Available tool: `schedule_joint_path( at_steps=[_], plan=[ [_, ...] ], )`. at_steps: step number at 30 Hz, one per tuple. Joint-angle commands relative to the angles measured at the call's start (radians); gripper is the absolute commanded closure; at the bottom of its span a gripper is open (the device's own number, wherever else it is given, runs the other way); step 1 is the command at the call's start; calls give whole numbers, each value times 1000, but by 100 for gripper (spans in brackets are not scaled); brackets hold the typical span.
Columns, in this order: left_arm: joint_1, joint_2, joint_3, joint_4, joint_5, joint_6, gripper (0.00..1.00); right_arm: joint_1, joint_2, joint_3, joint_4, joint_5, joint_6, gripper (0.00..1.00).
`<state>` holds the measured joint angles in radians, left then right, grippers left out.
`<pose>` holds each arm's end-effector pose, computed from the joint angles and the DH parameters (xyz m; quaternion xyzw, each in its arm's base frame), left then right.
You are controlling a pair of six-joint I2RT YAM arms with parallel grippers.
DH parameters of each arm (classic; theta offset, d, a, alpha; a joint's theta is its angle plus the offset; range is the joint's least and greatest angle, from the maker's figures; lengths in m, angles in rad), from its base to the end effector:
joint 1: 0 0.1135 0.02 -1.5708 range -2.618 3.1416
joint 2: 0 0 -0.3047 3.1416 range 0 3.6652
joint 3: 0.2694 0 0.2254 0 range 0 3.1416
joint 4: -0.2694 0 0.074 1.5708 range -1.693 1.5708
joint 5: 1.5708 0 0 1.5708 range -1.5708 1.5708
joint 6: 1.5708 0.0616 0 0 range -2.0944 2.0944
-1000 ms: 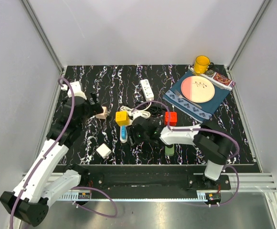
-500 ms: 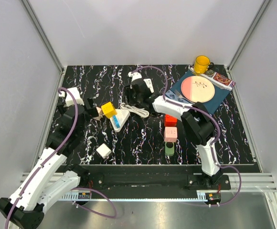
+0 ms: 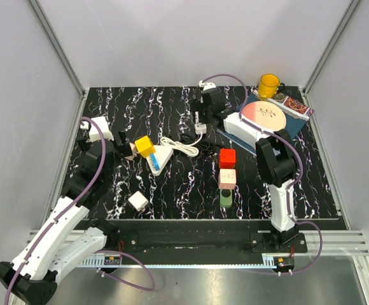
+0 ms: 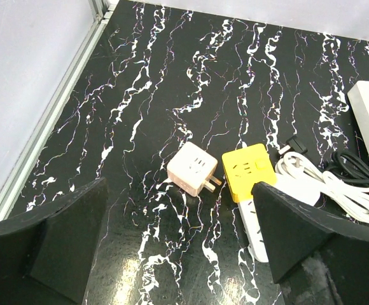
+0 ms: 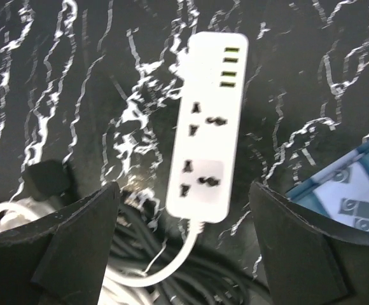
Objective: Insert the plug
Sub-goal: Move the socket to the center of the board, then pick up the socket from the center of the board.
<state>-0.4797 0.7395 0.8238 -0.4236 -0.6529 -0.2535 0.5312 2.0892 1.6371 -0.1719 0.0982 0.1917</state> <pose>0.1257 -0.0232 0.3560 -0.0968 0.7892 0.0483 0.6046 0.4363 0.2493 0.2582 -0.1281 0.8800 0.1202 0.4414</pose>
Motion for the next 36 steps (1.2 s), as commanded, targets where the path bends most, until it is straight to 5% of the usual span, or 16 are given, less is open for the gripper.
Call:
schedule_joint_path(
  at_steps=[1, 11, 15, 18, 19, 23, 36],
  plan=[
    [-3, -9, -12, 57, -34, 20, 1, -8, 75, 122, -52, 11, -49, 12],
    [-3, -14, -15, 65, -24, 22, 1, -10, 233, 256, -92, 3, -47, 14],
    [-3, -15, -17, 65, -21, 23, 1, -10, 249, 279, -104, 28, -77, 24],
    [-4, -17, -20, 71, -19, 26, 1, -10, 210, 253, -104, 35, -100, 52],
    [-3, -17, -20, 69, -19, 26, 1, -10, 175, 244, -101, 37, -110, 69],
    [-3, -20, -23, 74, -13, 26, 1, -10, 48, 193, -95, 46, -162, 93],
    [4, -22, -31, 83, -19, 30, 1, 82, -471, -158, -143, -256, -120, 100]
  ],
)
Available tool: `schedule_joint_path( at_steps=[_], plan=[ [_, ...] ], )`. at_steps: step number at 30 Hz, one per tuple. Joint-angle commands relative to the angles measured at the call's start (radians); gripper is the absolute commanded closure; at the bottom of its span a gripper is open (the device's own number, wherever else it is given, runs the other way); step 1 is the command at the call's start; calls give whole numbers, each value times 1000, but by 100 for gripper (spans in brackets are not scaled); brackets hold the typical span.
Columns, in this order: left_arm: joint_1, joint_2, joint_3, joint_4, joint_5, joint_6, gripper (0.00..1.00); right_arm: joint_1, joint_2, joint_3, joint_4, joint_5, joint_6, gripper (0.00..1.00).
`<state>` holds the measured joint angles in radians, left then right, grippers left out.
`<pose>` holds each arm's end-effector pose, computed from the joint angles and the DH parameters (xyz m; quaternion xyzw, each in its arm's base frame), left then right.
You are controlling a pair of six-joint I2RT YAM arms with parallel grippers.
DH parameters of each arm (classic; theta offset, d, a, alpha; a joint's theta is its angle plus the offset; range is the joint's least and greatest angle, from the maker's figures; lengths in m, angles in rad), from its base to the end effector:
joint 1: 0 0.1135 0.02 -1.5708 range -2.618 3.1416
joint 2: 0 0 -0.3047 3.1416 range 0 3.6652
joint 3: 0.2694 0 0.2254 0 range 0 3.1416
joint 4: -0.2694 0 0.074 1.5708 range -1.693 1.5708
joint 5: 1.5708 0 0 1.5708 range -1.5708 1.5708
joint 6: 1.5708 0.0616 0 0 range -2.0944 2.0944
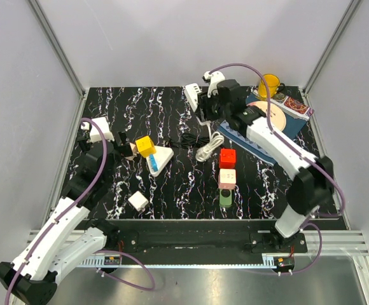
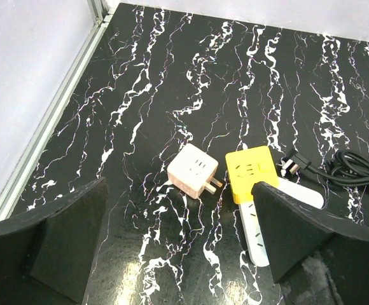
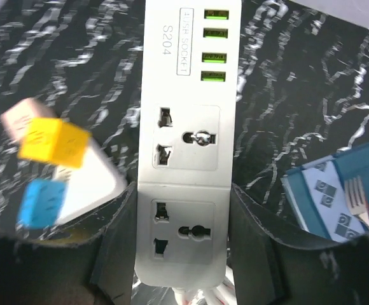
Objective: Insert the plug
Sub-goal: Pick up the socket from the center of the board, then place the socket at the center of the board.
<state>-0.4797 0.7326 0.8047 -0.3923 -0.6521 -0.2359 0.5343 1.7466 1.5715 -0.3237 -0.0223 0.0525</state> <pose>0.1260 -0.0234 0.3541 -0.0927 0.7852 0.0491 0.6103 0.3580 0.2134 0.3699 -0.2106 0.8335 0.1569 0.4861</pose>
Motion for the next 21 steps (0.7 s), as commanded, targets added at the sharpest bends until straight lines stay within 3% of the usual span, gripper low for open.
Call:
schedule_joint_path(
  at_steps=[1, 10, 17, 21],
  plan=[
    [6, -12, -12, 53, -20, 12, 1, 102, -166, -111, -1, -149, 24, 100],
    [15, -9, -13, 56, -18, 12, 1, 213, -289, -353, 76, -260, 234, 100],
    [16, -6, -16, 58, -14, 14, 1, 213, -165, -458, 117, -33, 247, 100],
    [16, -6, -19, 58, -12, 15, 1, 213, -69, -493, 185, 1, 224, 100]
  ],
)
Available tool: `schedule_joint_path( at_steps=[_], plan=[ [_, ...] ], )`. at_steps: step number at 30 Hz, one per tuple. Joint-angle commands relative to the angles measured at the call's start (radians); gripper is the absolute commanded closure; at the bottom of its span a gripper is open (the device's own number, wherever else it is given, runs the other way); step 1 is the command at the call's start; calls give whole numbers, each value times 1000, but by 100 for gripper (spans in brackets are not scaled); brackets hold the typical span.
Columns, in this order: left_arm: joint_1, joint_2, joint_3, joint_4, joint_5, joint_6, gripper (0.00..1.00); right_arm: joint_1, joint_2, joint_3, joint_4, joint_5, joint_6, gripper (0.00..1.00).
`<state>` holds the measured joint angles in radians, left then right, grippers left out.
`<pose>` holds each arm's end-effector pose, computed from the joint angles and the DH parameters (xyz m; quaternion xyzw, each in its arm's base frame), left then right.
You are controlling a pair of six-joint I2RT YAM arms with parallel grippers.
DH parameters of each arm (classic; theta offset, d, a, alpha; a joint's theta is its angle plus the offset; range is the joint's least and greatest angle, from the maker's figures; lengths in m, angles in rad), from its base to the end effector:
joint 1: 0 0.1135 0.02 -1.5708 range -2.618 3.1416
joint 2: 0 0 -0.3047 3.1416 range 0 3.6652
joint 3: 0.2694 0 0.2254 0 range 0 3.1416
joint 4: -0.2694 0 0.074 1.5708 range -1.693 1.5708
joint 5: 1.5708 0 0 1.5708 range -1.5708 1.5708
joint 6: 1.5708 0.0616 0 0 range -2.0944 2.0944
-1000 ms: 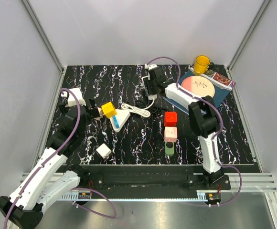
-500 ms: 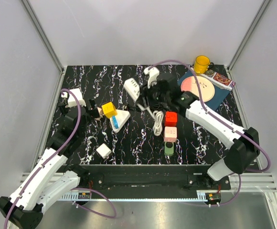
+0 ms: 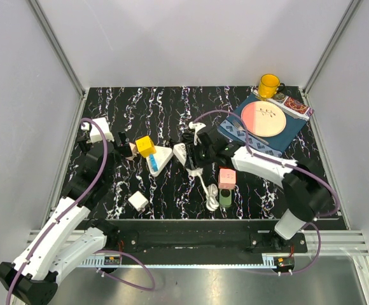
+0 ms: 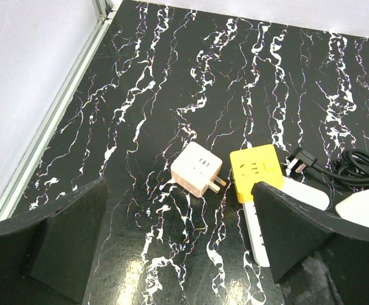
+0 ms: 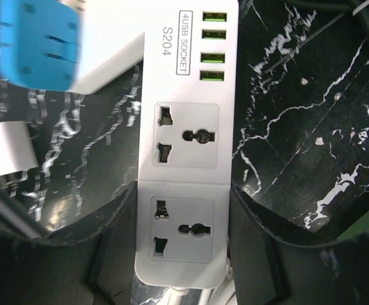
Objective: Insert the plug
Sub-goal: Place the socket at the center of the board, then pick up the socket from the center of the board.
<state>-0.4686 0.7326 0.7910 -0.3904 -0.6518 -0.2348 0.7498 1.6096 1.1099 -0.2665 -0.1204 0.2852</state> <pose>0.1267 -0.0223 0.3498 -0.0946 0.7878 0.0553 0.6061 0.2501 0.2430 0.2728 -0.2344 0.8884 0.2415 0.3123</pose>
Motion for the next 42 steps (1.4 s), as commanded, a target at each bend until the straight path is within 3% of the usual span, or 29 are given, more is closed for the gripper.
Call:
schedule_joint_path(
  at_steps=[1, 12, 16, 19, 20, 23, 27, 34, 42],
  plan=[
    [4, -7, -6, 58, -12, 14, 1, -3, 76, -41, 144, 87, -20, 100],
    [4, -4, -6, 59, -3, 14, 1, 89, 127, -136, 222, 48, -26, 96],
    [5, 1, -6, 56, 11, 12, 1, 111, 121, -169, 222, 57, 21, 76],
    [5, 5, -4, 53, 26, 5, 1, 112, 98, -191, 223, 79, 52, 66],
    [5, 11, -3, 48, 32, 2, 1, 112, 78, -196, 222, 82, 52, 54],
    [4, 31, 19, 7, 72, -38, 1, 112, 24, -182, 201, 93, 46, 34],
    [5, 67, 47, -128, 148, -122, 1, 112, -42, -140, 165, 93, 25, 17],
    [5, 68, 11, -295, 282, -285, 1, 108, -108, -131, 141, 113, -15, 11],
    [5, 54, -62, -334, 359, -356, 1, 105, -85, -160, 179, 18, 77, 15]
  ],
)
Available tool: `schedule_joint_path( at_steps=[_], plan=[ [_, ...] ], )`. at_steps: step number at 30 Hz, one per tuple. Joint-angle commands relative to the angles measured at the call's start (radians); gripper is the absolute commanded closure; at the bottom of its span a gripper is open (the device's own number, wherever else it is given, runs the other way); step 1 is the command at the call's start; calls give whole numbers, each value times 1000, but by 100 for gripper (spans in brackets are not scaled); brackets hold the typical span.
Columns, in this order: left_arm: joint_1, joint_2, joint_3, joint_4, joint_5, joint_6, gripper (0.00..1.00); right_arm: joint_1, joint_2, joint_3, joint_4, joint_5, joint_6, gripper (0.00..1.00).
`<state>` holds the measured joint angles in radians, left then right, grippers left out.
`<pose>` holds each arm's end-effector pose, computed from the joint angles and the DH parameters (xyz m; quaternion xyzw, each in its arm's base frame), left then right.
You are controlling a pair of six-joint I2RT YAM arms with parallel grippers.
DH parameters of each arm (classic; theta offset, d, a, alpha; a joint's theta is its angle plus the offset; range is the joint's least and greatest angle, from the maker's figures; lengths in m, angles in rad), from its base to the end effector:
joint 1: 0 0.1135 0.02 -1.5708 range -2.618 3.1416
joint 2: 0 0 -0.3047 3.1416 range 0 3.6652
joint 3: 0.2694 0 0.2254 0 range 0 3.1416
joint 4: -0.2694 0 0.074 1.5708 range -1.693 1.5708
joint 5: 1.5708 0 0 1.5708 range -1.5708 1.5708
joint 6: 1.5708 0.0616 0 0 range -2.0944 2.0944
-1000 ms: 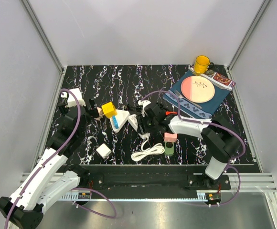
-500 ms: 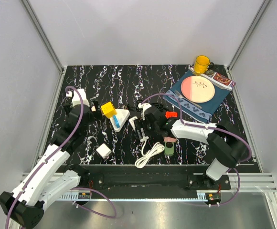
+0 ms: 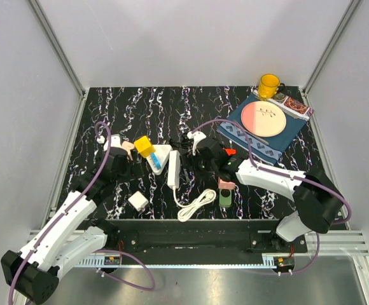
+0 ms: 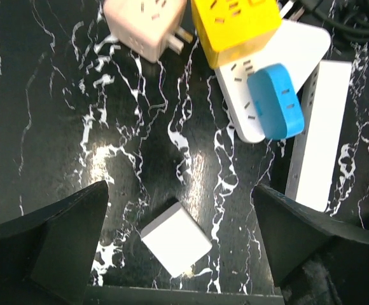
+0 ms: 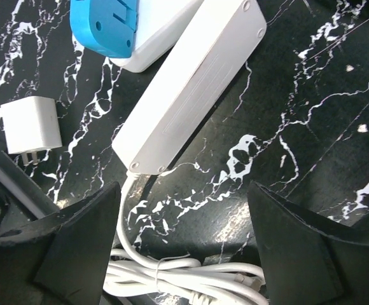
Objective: Insert the plug
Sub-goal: Pick up the socket from the center of the board.
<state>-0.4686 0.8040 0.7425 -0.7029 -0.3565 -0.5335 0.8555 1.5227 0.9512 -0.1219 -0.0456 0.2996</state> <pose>0.1205 -0.0369 0.2883 -0.0989 0.9025 -0.0424 0.4170 0.2109 0.2470 0.2642 -0.2576 0.8677 0.2491 0.3445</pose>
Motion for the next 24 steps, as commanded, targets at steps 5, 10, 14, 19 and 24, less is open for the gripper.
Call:
schedule_joint_path(
  at_steps=[5, 10, 14, 19, 24],
  plan=[
    [5, -3, -17, -21, 70, -59, 1, 16, 62, -19, 172, -97, 182, 18],
    [5, -12, -9, -20, 45, -62, 1, 79, 193, 127, 130, 125, 257, 15],
    [5, -37, -8, -9, 25, -49, 1, 114, 322, 265, 28, 263, 286, 14],
    [5, -63, -12, 6, 4, -30, 1, 132, 408, 336, -50, 322, 320, 17],
    [5, -88, -22, 45, -1, -14, 1, 137, 419, 334, -82, 358, 320, 34]
  ],
)
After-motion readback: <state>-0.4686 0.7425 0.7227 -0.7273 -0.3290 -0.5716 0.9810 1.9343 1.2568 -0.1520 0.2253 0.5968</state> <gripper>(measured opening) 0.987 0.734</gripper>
